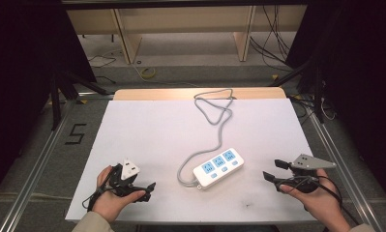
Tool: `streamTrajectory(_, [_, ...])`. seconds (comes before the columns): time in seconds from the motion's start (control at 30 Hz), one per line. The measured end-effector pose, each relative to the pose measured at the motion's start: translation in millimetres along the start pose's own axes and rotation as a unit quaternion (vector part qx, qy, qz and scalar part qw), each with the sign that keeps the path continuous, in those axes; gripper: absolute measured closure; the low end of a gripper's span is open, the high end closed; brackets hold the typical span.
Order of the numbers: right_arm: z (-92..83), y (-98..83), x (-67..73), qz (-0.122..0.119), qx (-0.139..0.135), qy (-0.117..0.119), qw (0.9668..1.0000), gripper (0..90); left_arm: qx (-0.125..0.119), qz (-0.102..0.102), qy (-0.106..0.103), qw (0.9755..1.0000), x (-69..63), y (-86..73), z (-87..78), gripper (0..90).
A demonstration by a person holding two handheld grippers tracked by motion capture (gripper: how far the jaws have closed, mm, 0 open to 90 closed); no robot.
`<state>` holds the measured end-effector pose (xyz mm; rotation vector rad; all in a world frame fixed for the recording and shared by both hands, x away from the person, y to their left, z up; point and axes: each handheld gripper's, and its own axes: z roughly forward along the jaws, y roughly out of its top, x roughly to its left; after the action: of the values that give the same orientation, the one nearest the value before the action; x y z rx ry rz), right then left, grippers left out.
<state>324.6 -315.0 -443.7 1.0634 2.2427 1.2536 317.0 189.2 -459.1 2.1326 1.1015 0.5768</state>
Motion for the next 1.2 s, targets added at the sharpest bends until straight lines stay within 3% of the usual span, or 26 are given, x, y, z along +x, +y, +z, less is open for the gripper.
streamTrajectory(0.27, [-1.1, 3.0, 2.1, -0.002, -0.002, 0.007, 1.0000, 47.7, 0.001, 0.002, 0.002, 1.0000, -0.3, 0.1, -0.4, 3.4])
streamTrajectory(0.57, [-2.1, 4.6, 2.4, -0.004, -0.003, 0.006, 1.0000, 54.8, -0.001, 0.002, 0.003, 1.0000, -0.2, 0.5, 0.2, 3.7])
streamTrajectory(0.77, [-2.7, 7.5, 4.2, -0.017, -0.001, 0.005, 0.9998, 73.1, -0.001, 0.002, 0.004, 1.0000, 0.0, 0.6, 0.3, 4.2])
streamTrajectory(0.93, [-2.6, 8.9, 5.8, -0.019, 0.004, 0.004, 0.9998, 80.1, 0.000, 0.004, 0.003, 1.0000, -0.1, 0.6, 0.7, 4.4])
streamTrajectory(1.03, [-3.1, 10.7, 6.4, -0.025, 0.010, -0.001, 0.9996, 90.0, -0.002, 0.005, 0.003, 1.0000, 0.4, 0.9, 0.6, 4.7])
streamTrajectory(1.2, [-2.6, 12.2, 7.0, -0.027, 0.018, -0.003, 0.9995, 90.0, -0.002, 0.006, 0.003, 1.0000, 0.1, 1.3, 0.8, 4.9])
